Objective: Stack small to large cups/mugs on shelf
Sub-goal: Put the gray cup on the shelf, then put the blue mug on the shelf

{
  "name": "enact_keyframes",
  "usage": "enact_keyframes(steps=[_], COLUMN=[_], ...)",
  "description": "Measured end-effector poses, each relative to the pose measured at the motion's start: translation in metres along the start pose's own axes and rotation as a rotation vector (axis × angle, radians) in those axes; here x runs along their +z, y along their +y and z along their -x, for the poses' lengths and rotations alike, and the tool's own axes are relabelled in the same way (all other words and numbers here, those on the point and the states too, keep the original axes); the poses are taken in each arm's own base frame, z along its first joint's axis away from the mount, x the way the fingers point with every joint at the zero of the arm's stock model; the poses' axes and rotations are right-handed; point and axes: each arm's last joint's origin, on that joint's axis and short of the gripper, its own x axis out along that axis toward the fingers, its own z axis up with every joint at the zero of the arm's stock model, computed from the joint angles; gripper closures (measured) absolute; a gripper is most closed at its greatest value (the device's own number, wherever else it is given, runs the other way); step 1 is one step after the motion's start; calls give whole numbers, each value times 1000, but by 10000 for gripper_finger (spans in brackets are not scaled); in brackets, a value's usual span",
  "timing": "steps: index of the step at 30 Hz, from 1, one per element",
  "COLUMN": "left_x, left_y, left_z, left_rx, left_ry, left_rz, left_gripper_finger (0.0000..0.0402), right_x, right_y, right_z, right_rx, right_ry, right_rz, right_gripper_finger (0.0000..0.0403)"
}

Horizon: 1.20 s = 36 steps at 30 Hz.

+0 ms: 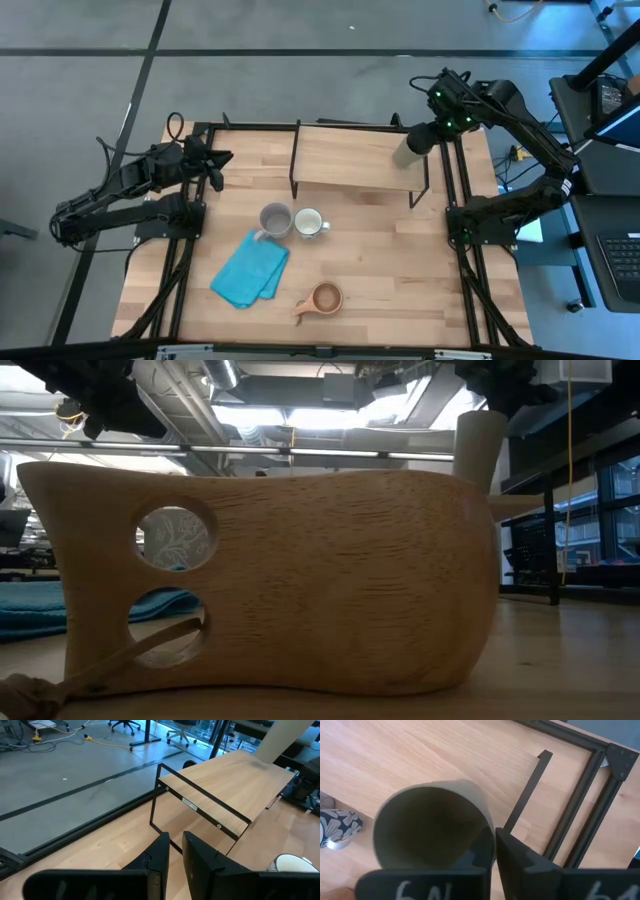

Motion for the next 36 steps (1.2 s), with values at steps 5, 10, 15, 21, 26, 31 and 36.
enact_keyframes(steps=[5, 10, 15, 21, 26, 31, 36], left_x=[0, 0, 0, 0, 2, 7, 7], left_y=[0, 1, 1, 1, 0, -1, -1], left_z=[0, 0, 0, 0, 0, 0, 0], left_rx=[2, 23, 24, 24, 19, 4, 3], left_ry=[0, -7, -7, -7, -22, -74, -80], left_rz=[0, 0, 0, 0, 4, 12, 13], left_gripper_finger=[355, 355, 355, 355, 355, 355, 355], right_x=[0, 0, 0, -6, -19, -36, -51], right_y=[0, 0, 0, -4, -11, -8, 4], right_z=[0, 0, 0, 9, 24, 37, 42], right_rx=[0, 0, -10, -11, 20, 122, 219], right_ry=[-1, -1, -6, -43, -96, -101, -56], right_rz=[-2, -1, 2, 26, 32, 76, 92], right_gripper_finger=[349, 324, 318, 318, 318, 318, 318])
